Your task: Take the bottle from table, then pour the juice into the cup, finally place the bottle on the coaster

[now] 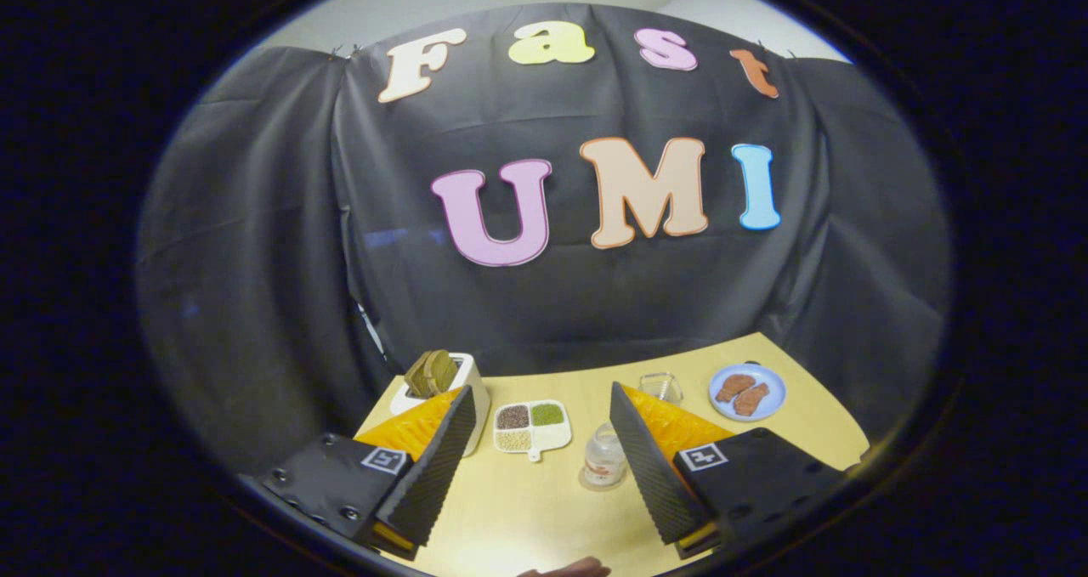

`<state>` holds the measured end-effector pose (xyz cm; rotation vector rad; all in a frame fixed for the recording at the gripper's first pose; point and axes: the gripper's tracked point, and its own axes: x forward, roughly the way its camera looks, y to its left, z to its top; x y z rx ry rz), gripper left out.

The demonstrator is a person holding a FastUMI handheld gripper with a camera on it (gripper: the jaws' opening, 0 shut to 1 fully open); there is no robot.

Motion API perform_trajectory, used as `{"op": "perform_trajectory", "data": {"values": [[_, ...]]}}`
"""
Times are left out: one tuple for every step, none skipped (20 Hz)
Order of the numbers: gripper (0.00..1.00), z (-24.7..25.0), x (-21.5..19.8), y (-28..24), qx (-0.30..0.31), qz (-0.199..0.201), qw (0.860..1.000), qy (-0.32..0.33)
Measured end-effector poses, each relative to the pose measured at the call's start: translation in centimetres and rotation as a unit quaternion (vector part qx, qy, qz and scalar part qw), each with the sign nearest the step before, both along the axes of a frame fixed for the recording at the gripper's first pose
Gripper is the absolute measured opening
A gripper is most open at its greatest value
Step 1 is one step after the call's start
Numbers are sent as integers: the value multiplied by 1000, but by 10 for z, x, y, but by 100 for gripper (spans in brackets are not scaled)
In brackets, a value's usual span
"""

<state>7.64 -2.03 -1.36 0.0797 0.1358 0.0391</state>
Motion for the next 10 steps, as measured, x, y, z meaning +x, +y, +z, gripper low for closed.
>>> {"op": "perform_trajectory", "data": {"values": [[99,7,-4,-4,-1,0,1000,-6],[98,15,-7,-8,-6,-1,1000,-12],[98,19,-11,-14,-12,-5,1000,-16],[98,23,-16,-21,-18,-12,1000,-19],[98,26,-20,-25,-24,-17,999,-19],[98,28,-23,-26,-29,-17,999,-19],[98,28,-24,-27,-34,-16,999,-16],[97,25,-28,-26,-39,-13,999,-7],[97,23,-33,-25,-45,-6,999,1],[97,21,-35,-22,-52,1,999,7]]}}
